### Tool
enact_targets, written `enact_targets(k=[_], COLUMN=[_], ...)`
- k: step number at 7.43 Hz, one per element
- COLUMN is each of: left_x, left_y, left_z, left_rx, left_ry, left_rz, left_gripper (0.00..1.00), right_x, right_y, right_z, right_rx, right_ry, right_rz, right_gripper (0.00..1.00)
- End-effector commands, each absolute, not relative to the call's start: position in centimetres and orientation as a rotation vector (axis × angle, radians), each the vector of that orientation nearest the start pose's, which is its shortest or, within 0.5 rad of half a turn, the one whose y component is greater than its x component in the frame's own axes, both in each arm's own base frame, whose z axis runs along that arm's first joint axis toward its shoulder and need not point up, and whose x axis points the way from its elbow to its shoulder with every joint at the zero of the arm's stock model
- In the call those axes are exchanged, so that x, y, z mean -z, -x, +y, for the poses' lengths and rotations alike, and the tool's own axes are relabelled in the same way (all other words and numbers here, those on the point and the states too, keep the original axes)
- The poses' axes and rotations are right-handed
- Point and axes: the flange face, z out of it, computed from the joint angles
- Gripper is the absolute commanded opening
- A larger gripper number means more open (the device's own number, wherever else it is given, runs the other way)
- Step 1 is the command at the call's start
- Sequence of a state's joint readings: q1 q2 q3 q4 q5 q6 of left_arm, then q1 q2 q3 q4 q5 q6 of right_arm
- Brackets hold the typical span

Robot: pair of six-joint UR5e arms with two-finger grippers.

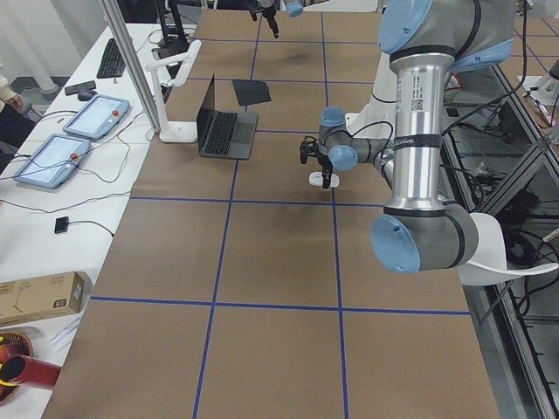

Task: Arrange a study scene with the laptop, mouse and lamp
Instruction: 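Grasp the white mouse with the left gripper and lift it, then carry the mouse with the left gripper over the mouse pad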

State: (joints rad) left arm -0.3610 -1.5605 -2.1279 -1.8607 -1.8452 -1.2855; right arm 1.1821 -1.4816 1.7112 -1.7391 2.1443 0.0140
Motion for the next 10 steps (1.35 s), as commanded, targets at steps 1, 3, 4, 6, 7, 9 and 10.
enact_targets(k=[1,3,4,6,7,9,10], left_x=[-33.2,-26.5,-23.0,-20.2,-19.2,-16.4,-15.5], left_y=[-40.1,-42.0,-42.9,-44.4,-45.8,-50.1,-51.5], left_z=[-29.5,-31.7,-32.2,-32.9,-33.5,-35.6,-36.4], left_rx=[0.018,0.038,0.043,0.076,0.097,0.143,0.155], left_ry=[-0.063,-0.080,-0.082,-0.072,-0.067,-0.069,-0.081], left_rz=[0.941,0.953,0.955,0.977,0.981,0.976,0.971], left_gripper=[0.00,0.00,0.00,0.00,0.00,0.00,0.00], right_x=[-58.6,-60.5,-62.2,-64.2,-65.7,-65.7,-65.4], right_y=[9.9,6.8,6.0,4.3,3.9,3.7,3.6], right_z=[-51.3,-50.9,-49.4,-47.2,-45.8,-45.9,-46.2], right_rx=[0.380,0.409,0.396,0.394,0.405,0.387,0.383], right_ry=[0.054,0.053,0.079,0.101,0.121,0.124,0.118], right_rz=[-0.587,-0.586,-0.590,-0.650,-0.640,-0.648,-0.652], right_gripper=[1.00,1.00,1.00,1.00,1.00,1.00,1.00])
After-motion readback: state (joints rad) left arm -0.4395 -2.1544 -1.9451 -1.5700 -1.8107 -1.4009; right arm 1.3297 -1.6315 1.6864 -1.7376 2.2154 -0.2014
